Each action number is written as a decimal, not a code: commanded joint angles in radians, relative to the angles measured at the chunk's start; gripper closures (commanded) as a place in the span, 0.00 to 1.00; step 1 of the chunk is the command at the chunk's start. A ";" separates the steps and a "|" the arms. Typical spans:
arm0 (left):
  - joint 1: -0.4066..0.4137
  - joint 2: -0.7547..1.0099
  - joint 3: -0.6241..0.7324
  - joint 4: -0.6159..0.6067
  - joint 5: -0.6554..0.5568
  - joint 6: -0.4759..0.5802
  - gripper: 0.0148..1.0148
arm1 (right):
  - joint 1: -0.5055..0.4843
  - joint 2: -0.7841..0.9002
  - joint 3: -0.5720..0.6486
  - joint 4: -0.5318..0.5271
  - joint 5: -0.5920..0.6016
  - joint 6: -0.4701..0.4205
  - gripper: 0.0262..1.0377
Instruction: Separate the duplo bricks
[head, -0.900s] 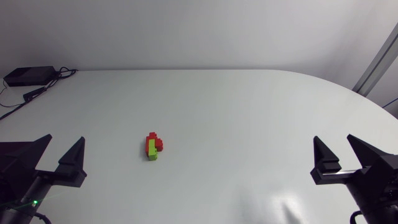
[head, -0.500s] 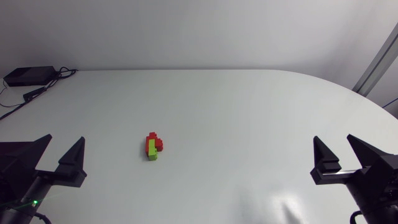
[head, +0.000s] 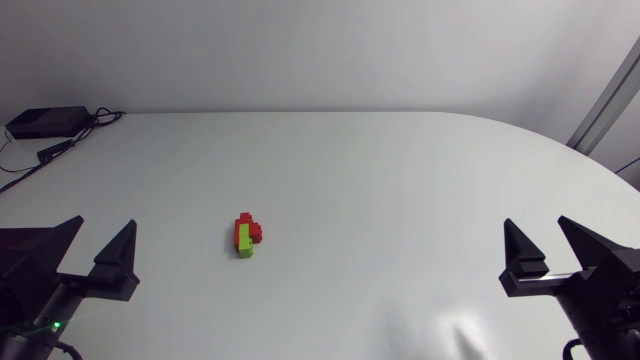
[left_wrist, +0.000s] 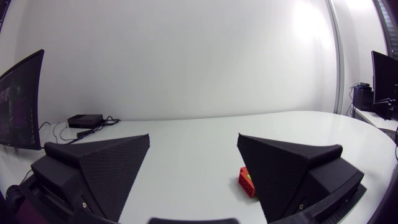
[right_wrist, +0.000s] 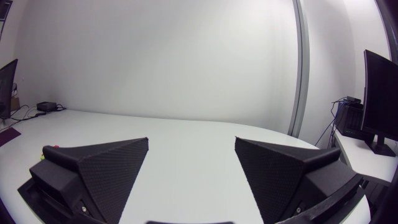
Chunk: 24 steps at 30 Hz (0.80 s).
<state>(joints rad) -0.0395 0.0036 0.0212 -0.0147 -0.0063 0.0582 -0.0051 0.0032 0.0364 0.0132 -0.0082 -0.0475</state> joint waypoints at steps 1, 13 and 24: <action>0.003 -0.016 -0.020 0.005 0.002 -0.004 0.03 | 0.008 -0.008 -0.036 -0.021 0.001 0.014 0.04; 0.004 -0.017 -0.020 0.010 0.000 -0.006 0.03 | 0.001 -0.009 -0.036 -0.015 -0.004 0.012 0.04; 0.012 -0.014 0.146 -0.122 -0.001 -0.004 0.03 | 0.037 -0.008 0.088 -0.088 -0.010 0.014 0.04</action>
<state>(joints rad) -0.0360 0.0036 0.1024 -0.1268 -0.0067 0.0582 0.0208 0.0032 0.0750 -0.0608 -0.0170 -0.0471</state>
